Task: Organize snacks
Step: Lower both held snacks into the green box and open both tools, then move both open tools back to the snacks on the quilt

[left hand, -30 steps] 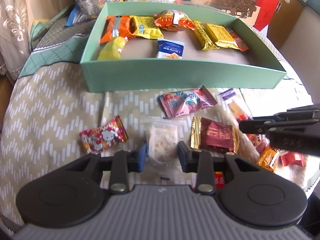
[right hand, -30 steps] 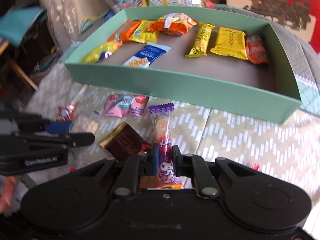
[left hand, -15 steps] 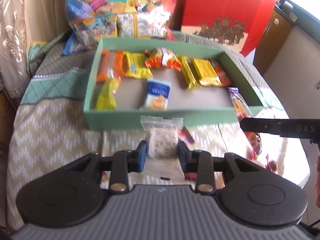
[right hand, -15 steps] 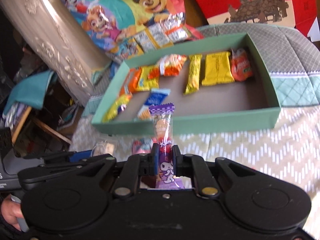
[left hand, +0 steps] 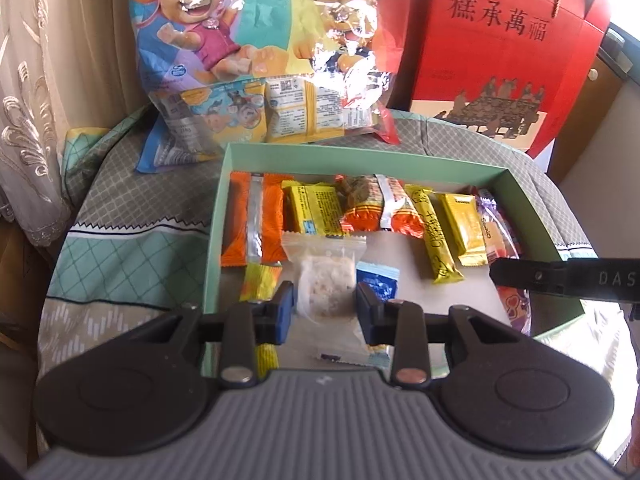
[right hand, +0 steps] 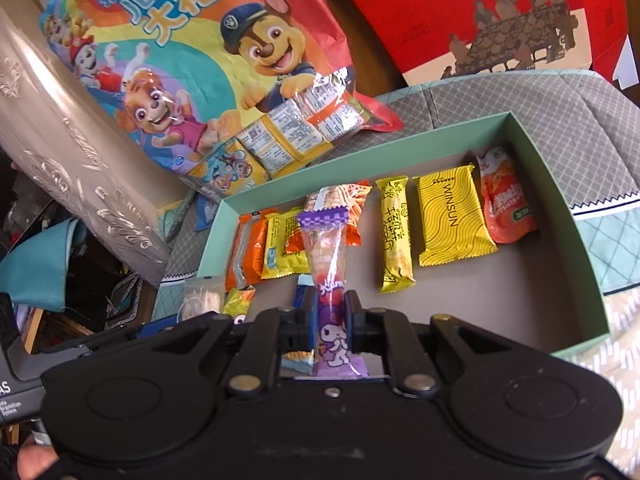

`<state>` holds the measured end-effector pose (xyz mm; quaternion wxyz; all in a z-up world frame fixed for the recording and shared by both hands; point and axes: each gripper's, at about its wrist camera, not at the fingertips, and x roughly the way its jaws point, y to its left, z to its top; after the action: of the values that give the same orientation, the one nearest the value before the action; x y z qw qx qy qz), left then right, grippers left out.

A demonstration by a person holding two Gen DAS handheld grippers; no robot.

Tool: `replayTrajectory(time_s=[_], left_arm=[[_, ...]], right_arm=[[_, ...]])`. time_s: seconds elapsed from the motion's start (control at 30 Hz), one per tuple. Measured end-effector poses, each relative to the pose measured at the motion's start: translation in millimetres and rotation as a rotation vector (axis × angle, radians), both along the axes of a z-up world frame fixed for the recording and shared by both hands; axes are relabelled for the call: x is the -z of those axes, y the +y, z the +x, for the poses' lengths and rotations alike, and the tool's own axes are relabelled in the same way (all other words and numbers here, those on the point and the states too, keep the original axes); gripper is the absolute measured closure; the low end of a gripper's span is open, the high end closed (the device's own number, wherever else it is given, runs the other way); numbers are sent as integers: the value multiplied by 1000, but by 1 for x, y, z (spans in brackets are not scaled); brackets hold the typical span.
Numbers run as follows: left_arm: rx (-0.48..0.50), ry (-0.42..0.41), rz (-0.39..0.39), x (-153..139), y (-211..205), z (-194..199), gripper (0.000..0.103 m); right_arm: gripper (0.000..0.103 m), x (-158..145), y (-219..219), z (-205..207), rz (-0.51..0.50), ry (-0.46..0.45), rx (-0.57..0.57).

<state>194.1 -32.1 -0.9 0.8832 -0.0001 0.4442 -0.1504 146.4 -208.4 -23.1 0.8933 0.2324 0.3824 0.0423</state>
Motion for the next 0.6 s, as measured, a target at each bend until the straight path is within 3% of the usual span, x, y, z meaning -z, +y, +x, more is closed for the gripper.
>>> replayTrajectory(time_s=[0.17,0.23,0.27,0.33,0.37,0.4,0.43,0.5,0.6], left_arm=[[0,10,14,10,-1,11,70],[-5,10,24,13,-2,13,68],[-10,3,31,13,-2,13,63],[-19,-26,48,12,-3,10,19],[-29,-51,58,10,-4,8,11],[-39,-70,68,8,-4,5,1],[-45,-82,74,7,-4,3,0],[-41,-74,68,5,-5,2,0],[-52,-52,52,5,-4,-1,0]], right_arm=[[90,13,6,17,2,36,1],[85,17,7,22,4,41,0],[79,18,7,23,2,39,-1],[39,17,7,23,-11,27,1],[29,15,7,22,-25,15,4],[12,14,8,21,-38,4,8],[4,12,8,19,-48,-6,10],[0,9,8,16,-65,-14,1],[0,6,6,10,-84,-15,-6]])
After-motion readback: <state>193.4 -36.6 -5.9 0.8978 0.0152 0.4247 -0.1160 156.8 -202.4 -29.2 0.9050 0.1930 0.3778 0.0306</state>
